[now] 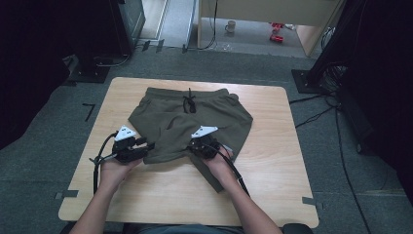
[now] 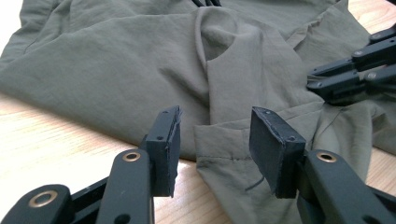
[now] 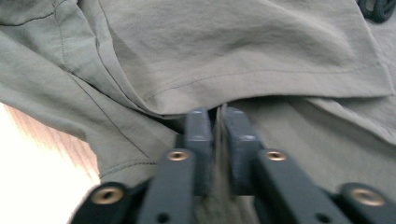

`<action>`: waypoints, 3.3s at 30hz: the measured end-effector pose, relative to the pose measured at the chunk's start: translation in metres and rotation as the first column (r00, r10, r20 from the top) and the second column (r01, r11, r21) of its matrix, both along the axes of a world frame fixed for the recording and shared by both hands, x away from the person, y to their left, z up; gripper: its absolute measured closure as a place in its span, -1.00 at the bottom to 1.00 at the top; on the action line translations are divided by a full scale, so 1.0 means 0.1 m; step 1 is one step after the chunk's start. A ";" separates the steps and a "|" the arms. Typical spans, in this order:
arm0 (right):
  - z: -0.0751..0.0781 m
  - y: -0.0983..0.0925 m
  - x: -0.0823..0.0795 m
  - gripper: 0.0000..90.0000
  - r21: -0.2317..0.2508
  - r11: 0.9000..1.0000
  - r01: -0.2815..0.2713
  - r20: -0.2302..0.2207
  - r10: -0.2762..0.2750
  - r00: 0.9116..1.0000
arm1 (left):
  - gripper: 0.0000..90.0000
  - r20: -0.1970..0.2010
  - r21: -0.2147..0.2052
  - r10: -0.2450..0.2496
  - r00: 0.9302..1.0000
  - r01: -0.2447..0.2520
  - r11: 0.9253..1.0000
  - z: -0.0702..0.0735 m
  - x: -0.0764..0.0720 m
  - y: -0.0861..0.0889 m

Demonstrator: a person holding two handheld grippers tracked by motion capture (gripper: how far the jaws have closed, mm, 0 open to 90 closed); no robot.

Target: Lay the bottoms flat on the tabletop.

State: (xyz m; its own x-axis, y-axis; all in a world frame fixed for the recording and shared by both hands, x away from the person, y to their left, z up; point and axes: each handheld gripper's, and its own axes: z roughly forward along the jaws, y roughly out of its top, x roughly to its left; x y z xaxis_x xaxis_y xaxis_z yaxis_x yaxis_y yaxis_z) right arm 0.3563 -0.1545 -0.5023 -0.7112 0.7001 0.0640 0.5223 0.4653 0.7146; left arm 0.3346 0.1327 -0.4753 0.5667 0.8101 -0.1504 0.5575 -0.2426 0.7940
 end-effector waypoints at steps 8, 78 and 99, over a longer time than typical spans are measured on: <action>0.22 -0.23 -0.14 0.97 0.025 0.998 0.056 0.038 -0.057 0.998 | 0.19 0.006 -0.003 -0.003 1.000 0.003 1.000 0.02 0.06 -0.03; 0.19 -2.01 -0.81 0.43 0.132 0.903 0.409 0.087 -0.422 0.902 | -0.02 -0.033 0.110 -0.191 0.981 0.194 0.975 -0.10 0.96 -1.20; -0.10 -1.59 -0.04 0.26 0.149 0.946 0.288 0.013 -0.293 0.956 | 0.98 -0.057 0.195 -0.195 0.979 0.203 0.960 -0.29 0.98 -1.22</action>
State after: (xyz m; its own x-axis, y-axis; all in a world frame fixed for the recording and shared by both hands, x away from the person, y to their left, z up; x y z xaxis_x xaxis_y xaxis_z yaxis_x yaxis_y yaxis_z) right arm 0.3523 -0.3138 -0.5124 -0.4814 0.8620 0.1586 0.5937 0.1876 0.7825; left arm 0.4324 0.0106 -0.5043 0.7166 0.6972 -0.0222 0.5101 -0.5021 0.6983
